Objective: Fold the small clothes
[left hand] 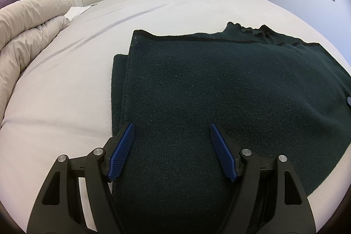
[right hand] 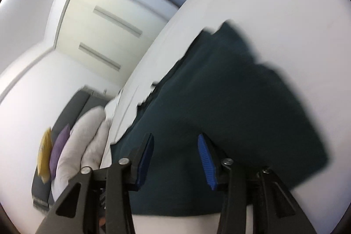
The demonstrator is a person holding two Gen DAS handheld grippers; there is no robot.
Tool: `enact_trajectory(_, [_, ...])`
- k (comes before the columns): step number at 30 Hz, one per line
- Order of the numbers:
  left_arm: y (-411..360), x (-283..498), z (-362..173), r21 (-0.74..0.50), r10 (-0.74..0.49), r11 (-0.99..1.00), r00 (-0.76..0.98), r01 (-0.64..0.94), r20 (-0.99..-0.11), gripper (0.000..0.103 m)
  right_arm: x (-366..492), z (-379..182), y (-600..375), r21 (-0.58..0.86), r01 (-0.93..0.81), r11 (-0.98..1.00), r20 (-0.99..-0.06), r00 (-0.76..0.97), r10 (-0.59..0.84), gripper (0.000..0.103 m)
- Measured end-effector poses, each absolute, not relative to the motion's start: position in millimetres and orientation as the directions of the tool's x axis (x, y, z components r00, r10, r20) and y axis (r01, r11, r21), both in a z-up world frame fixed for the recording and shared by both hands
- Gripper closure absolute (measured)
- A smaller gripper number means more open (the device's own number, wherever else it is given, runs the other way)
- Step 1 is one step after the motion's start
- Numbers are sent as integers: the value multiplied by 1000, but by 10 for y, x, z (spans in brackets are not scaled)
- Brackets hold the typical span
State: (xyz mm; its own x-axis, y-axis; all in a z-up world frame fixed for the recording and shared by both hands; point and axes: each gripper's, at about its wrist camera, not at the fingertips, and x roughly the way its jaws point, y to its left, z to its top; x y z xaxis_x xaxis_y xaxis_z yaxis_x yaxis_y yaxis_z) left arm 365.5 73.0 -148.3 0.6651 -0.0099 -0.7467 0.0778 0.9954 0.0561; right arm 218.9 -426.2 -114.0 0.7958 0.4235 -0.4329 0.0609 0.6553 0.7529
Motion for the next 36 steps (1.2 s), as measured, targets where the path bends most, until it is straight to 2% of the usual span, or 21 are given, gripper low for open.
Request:
enact_trajectory(6, [737,3655,-1492,51,-14,996,667,77,-745,32,1943,-1121,-4553,754,158,638,-425,857,290,59])
enact_trajectory(10, [751,3656,-1497,40,-22,996,668,77,-744,32,1833,-1184,-4693,802,147,579,-369,885,286,59])
enact_trajectory(17, [756,3662,-1484,33,-26,997,665,76,-746,32,1871,-1223,-4669,815,111,569,-326,900,291,59])
enact_trajectory(19, [807,3648,-1433,-8,-58,997,659,78,-750,32,1916,-1216,-4654,809,118,576,-336,896,288,58])
enact_trajectory(21, [900,3572,-1362,-71,-102,995,650,74,-753,32,1937,-1157,-4616,787,134,602,-371,882,289,52])
enact_trajectory(23, [988,3413,-1269,-127,-140,990,648,67,-749,32,1907,-1014,-4535,751,144,645,-416,862,292,30])
enact_trajectory(25, [1084,3206,-1184,-121,-108,992,646,24,-755,31,1733,-862,-4466,733,138,666,-410,871,271,16])
enact_trajectory(30, [1443,2650,-1081,-273,-160,959,656,-74,-738,30,1257,-572,-4307,698,105,708,-392,884,255,15])
enact_trajectory(36, [1606,1991,-1108,-365,-211,925,654,-107,-727,30,669,-489,-4128,675,104,731,-401,882,246,15])
